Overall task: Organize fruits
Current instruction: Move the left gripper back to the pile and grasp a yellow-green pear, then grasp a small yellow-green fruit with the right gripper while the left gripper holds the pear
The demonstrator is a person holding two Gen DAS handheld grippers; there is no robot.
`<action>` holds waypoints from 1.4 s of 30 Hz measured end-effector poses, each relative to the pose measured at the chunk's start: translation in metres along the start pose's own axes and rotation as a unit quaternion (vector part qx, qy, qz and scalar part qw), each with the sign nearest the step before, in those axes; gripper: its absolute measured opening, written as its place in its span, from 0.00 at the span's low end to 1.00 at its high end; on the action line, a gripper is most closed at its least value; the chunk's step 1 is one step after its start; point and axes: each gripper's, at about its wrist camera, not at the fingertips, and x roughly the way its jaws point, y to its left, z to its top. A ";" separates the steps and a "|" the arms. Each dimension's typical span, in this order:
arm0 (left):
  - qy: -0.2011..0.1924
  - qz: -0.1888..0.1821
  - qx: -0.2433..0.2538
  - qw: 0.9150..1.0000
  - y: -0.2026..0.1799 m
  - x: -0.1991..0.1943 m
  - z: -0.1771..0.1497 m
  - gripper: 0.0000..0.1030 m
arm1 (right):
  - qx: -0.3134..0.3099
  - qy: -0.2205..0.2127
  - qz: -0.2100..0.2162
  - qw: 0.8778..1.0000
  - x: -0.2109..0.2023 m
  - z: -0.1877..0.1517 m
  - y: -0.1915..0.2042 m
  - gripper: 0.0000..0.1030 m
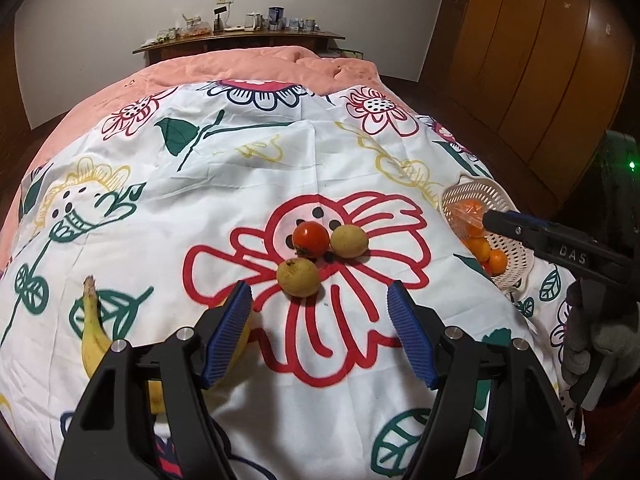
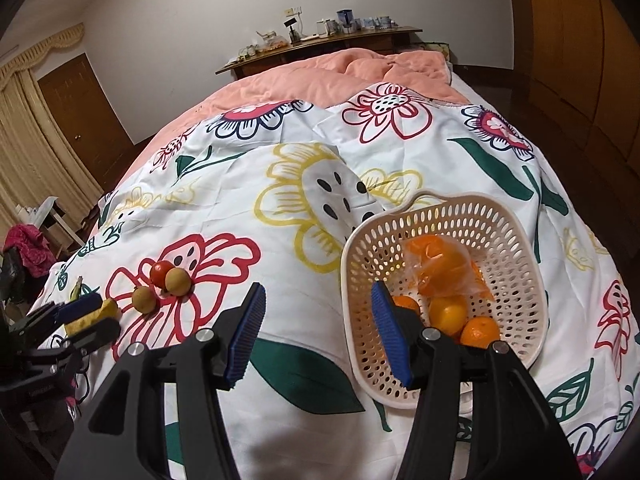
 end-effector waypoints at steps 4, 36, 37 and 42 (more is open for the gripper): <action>0.006 -0.002 0.018 1.000 0.001 0.012 0.008 0.59 | 0.000 0.003 0.002 1.000 0.002 -0.002 0.001 0.53; 0.029 0.017 0.042 0.999 0.007 0.034 0.015 0.29 | -0.019 0.020 0.027 0.999 0.006 -0.003 0.020 0.53; 0.023 0.016 0.039 0.999 0.008 0.029 0.015 0.29 | -0.024 0.026 0.034 0.999 0.009 -0.003 0.025 0.53; -0.003 0.008 0.030 1.000 0.010 0.008 0.021 0.29 | -0.061 0.047 0.053 0.996 0.020 0.000 0.049 0.53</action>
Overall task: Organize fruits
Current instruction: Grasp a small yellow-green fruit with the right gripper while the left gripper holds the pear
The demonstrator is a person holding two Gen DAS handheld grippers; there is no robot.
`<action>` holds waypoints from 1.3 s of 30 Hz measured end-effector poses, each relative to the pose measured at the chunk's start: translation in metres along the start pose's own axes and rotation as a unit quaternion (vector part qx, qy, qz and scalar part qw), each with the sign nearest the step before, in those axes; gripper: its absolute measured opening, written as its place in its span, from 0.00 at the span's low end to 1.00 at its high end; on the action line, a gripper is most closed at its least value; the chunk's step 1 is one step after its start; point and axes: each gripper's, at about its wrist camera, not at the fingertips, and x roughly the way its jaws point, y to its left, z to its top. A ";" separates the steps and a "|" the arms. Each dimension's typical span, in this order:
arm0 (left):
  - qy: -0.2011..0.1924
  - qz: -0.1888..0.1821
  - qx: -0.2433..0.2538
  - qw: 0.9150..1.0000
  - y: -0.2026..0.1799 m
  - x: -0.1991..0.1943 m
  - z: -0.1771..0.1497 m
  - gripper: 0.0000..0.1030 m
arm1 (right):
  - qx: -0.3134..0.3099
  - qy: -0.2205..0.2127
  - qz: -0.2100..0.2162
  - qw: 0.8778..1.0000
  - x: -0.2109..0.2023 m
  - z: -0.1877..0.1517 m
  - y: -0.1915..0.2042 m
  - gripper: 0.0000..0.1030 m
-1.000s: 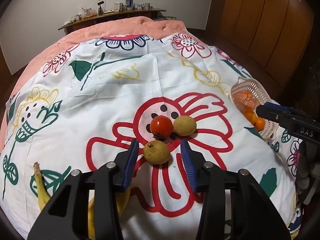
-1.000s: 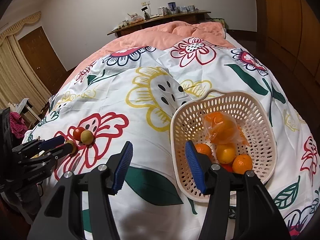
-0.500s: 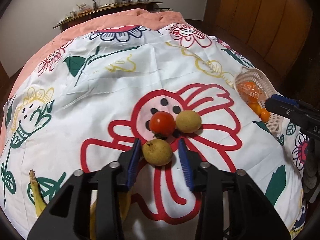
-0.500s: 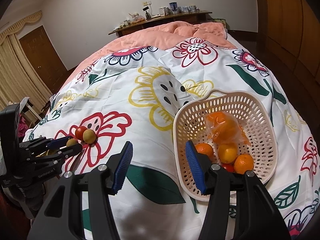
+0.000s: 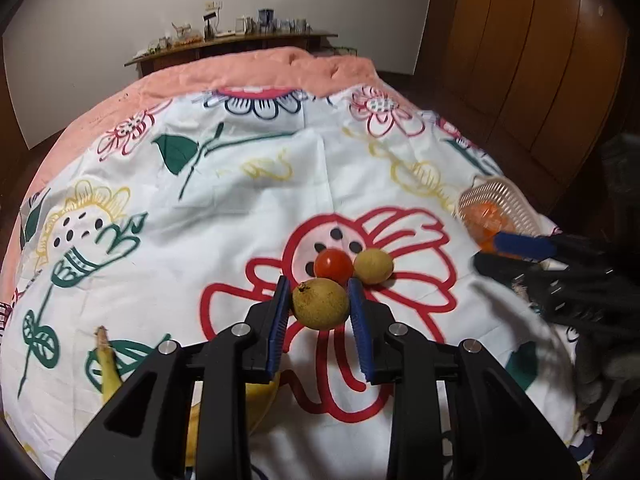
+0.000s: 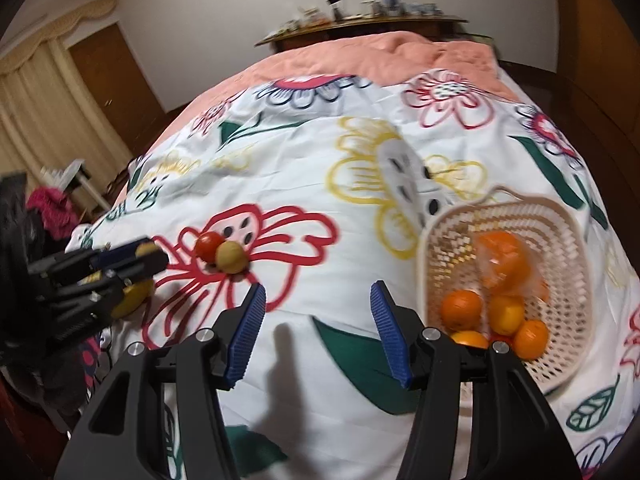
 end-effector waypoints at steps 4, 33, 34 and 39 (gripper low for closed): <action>-0.022 -0.006 -0.004 1.000 0.001 -0.018 0.003 0.29 | -0.025 0.014 0.010 1.000 0.010 0.008 0.015 0.53; -0.049 -0.008 -0.048 0.998 0.031 -0.053 -0.011 0.29 | -0.231 0.103 0.002 0.968 0.075 0.027 0.095 0.41; -0.048 -0.008 -0.048 0.998 0.031 -0.053 -0.011 0.29 | -0.233 0.104 0.000 0.967 0.076 0.028 0.096 0.40; -0.043 -0.010 -0.049 0.998 0.030 -0.049 -0.013 0.29 | -0.233 0.104 -0.010 0.967 0.078 0.028 0.096 0.27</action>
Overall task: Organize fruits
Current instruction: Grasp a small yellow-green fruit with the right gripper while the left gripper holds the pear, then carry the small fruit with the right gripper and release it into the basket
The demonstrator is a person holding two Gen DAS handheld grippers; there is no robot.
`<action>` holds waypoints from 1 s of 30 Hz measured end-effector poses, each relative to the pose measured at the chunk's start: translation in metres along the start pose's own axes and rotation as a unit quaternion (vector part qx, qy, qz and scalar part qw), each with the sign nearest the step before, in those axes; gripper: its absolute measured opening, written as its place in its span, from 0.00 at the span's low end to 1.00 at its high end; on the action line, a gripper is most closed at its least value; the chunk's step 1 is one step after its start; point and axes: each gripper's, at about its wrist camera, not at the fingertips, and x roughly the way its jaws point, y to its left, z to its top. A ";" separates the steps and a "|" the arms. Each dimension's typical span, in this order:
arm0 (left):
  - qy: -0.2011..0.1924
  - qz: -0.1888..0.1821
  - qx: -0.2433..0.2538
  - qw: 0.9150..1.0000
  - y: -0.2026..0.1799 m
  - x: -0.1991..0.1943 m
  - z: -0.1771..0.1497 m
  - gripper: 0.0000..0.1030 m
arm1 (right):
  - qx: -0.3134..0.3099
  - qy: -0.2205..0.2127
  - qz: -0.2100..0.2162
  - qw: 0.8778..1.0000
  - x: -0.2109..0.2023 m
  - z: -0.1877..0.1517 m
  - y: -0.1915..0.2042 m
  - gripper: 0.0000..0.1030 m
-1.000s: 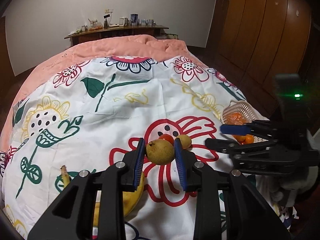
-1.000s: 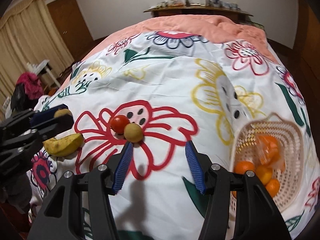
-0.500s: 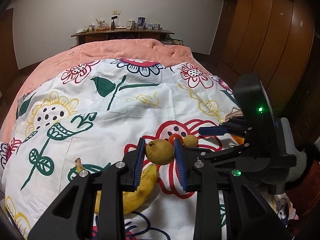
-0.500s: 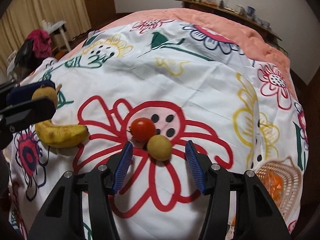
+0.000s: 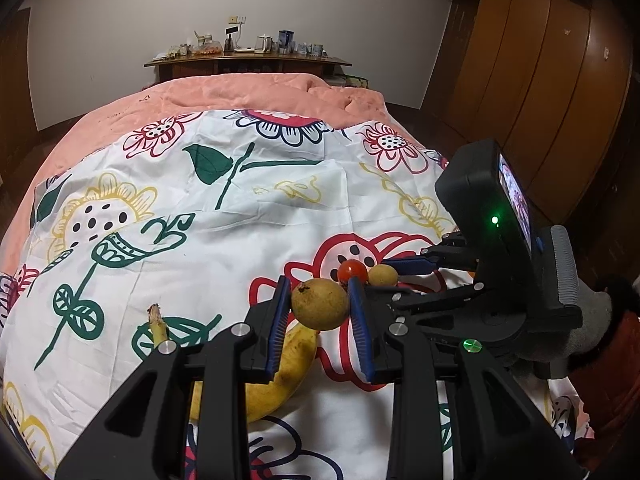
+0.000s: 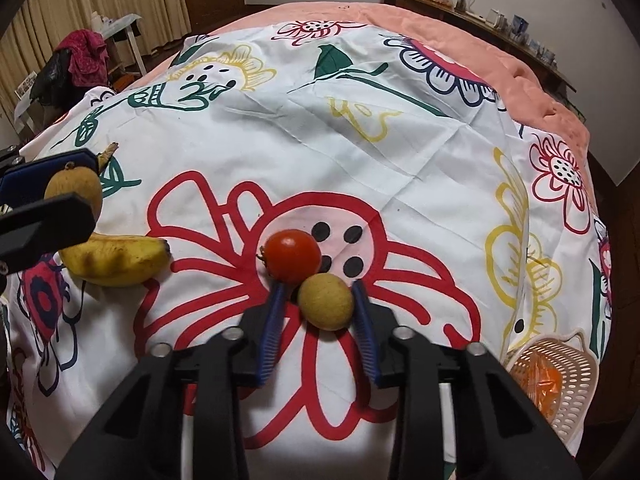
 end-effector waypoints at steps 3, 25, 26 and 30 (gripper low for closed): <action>0.003 -0.001 0.000 1.000 -0.001 0.002 -0.002 0.29 | 0.006 -0.004 0.001 1.000 -0.002 -0.002 -0.002 0.25; 0.018 -0.013 0.015 1.000 -0.023 0.012 -0.007 0.29 | 0.178 -0.089 0.030 0.979 -0.072 -0.070 -0.073 0.25; 0.019 -0.014 0.016 1.000 -0.025 0.012 -0.008 0.29 | 0.188 -0.091 0.025 0.978 -0.075 -0.076 -0.078 0.25; 0.020 -0.017 0.018 1.000 -0.028 0.012 -0.008 0.29 | 0.224 -0.093 0.006 0.970 -0.082 -0.099 -0.099 0.25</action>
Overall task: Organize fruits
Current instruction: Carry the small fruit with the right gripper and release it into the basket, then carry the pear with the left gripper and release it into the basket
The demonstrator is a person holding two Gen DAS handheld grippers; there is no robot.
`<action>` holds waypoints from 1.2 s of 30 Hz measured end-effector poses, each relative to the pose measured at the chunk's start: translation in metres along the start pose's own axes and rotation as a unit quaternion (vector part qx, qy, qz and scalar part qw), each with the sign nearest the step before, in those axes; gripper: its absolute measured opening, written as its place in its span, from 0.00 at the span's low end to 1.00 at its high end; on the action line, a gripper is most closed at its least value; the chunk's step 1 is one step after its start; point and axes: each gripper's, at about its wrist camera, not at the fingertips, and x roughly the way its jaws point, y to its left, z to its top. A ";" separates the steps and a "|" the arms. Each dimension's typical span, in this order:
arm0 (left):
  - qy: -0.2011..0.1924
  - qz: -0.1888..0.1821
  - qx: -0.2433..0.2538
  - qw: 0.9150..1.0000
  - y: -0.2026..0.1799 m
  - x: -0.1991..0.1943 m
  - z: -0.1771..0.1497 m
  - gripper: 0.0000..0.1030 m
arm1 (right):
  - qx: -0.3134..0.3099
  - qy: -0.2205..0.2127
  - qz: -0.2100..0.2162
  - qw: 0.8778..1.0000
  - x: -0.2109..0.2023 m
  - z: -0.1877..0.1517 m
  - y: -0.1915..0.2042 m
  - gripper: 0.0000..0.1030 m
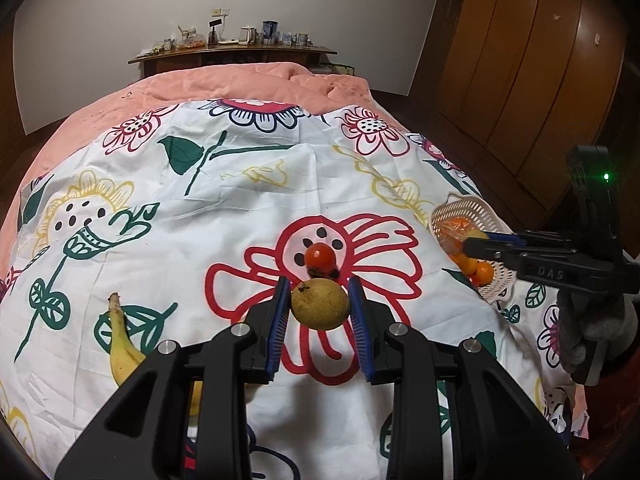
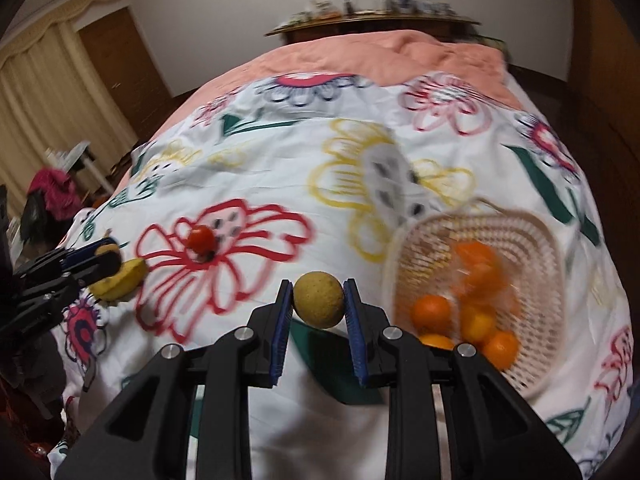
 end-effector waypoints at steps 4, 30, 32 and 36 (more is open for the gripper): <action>0.001 -0.003 0.004 1.000 -0.006 0.001 0.001 0.29 | 0.054 -0.008 -0.028 0.998 -0.014 -0.010 -0.041 0.25; 0.018 -0.017 0.042 0.999 -0.046 0.010 0.003 0.29 | 0.165 0.007 -0.053 0.985 -0.006 -0.050 -0.119 0.26; 0.020 -0.019 0.044 0.999 -0.050 0.011 0.003 0.29 | 0.169 0.004 -0.052 0.984 -0.005 -0.051 -0.120 0.27; 0.025 -0.025 0.058 0.998 -0.063 0.016 0.004 0.29 | 0.177 0.003 -0.049 0.983 -0.004 -0.054 -0.121 0.27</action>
